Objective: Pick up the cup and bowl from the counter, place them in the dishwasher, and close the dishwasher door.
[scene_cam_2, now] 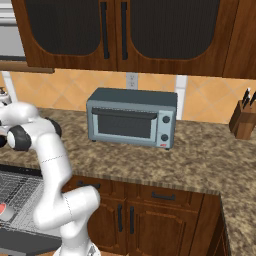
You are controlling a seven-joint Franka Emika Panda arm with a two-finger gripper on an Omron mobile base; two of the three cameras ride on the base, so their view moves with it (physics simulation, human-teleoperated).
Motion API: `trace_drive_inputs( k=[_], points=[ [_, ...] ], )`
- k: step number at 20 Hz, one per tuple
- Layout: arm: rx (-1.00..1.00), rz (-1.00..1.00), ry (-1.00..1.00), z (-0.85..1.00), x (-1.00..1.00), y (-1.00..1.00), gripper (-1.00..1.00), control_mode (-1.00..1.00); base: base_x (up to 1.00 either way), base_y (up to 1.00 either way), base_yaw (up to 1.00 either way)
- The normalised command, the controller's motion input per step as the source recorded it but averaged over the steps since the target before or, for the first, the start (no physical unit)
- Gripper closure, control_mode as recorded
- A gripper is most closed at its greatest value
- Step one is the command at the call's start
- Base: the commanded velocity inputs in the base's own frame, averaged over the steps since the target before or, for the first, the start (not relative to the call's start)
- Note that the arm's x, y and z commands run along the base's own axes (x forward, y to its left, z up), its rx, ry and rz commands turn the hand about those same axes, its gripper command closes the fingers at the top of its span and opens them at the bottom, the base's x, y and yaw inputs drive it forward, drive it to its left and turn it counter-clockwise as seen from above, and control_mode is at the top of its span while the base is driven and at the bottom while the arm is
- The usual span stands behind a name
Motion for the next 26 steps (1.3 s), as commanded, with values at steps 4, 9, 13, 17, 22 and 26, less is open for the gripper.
trace_drive_inputs(
  k=[4, 9, 13, 17, 22, 26],
  points=[
    [0.01, 0.00, 0.00, -0.13, 0.45, 0.00, -1.00, -1.00, 0.00, 0.00, 0.00],
    [0.00, 0.00, -0.01, -0.13, 0.31, 0.07, -1.00, -1.00, 0.00, 0.00, 0.00],
    [0.00, 0.00, 0.00, -0.18, 0.17, 0.26, -1.00, -1.00, 0.00, 0.00, 0.00],
    [0.00, 0.00, 0.00, -0.06, 0.04, 0.33, -1.00, -1.00, 0.00, 0.00, 0.00],
    [0.00, 0.00, 0.00, -0.01, 0.02, 0.35, -1.00, -1.00, 0.00, 0.00, 0.00],
    [0.00, 0.00, 0.03, -0.14, 0.01, 0.15, -1.00, -1.00, 0.00, 0.00, 0.00]
  ],
)
